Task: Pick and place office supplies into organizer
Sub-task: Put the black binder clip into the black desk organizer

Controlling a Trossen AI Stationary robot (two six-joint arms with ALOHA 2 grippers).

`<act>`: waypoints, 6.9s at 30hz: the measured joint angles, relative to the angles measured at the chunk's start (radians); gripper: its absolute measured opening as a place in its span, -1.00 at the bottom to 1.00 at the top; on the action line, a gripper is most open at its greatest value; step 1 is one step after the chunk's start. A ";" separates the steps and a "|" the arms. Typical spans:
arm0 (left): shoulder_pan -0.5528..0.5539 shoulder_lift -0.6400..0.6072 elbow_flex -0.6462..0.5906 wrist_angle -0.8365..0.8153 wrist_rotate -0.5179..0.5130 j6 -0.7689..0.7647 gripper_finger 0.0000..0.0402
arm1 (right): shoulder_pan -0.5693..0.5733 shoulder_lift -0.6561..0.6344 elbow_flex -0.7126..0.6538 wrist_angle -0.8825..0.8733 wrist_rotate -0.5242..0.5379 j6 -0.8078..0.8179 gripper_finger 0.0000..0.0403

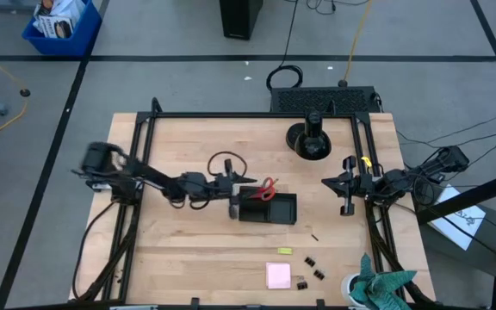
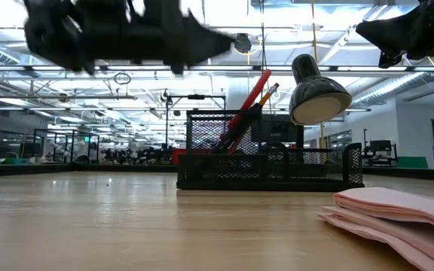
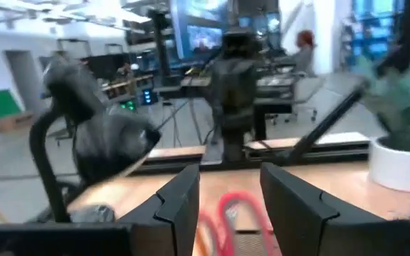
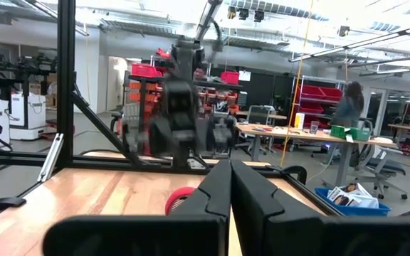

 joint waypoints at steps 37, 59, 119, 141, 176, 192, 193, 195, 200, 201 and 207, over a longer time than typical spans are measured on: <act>-0.332 -0.192 -0.348 -0.132 -0.101 -0.084 -0.95 | 0.000 0.154 0.041 -0.120 -0.196 0.082 -0.95; -0.244 -0.188 -0.348 -0.138 -0.113 0.080 -0.99 | 0.103 0.848 0.516 -0.582 -0.402 0.854 -0.48; -0.164 -0.188 -0.348 -0.189 -0.107 0.055 -0.98 | 0.321 1.297 0.580 -0.435 -0.450 1.278 -0.67; -0.163 -0.188 -0.348 -0.184 -0.113 0.067 -0.98 | 0.182 1.253 0.857 -0.440 -0.135 0.601 -1.00; -0.162 -0.188 -0.348 -0.176 -0.321 0.100 -0.84 | -0.006 1.609 0.865 -0.172 0.134 0.299 -1.00; -0.162 -0.188 -0.348 -0.176 -0.321 0.100 -0.85 | -0.011 1.609 0.865 -0.174 0.123 0.352 -0.95; -0.162 -0.188 -0.348 -0.176 -0.321 0.100 -0.85 | -0.012 1.609 0.865 -0.177 0.123 0.359 -0.95; -0.162 -0.188 -0.348 -0.176 -0.321 0.100 -0.85 | -0.012 1.609 0.865 -0.182 0.123 0.365 -0.94; -0.162 -0.188 -0.348 -0.176 -0.320 0.100 -0.85 | -0.012 1.609 0.865 -0.184 0.123 0.365 -0.91; -0.162 -0.188 -0.348 -0.176 -0.320 0.100 -0.85 | -0.012 1.609 0.865 -0.185 0.123 0.366 -0.89; -0.162 -0.188 -0.348 -0.176 -0.320 0.096 -0.85 | -0.011 1.608 0.865 -0.186 0.123 0.356 -0.80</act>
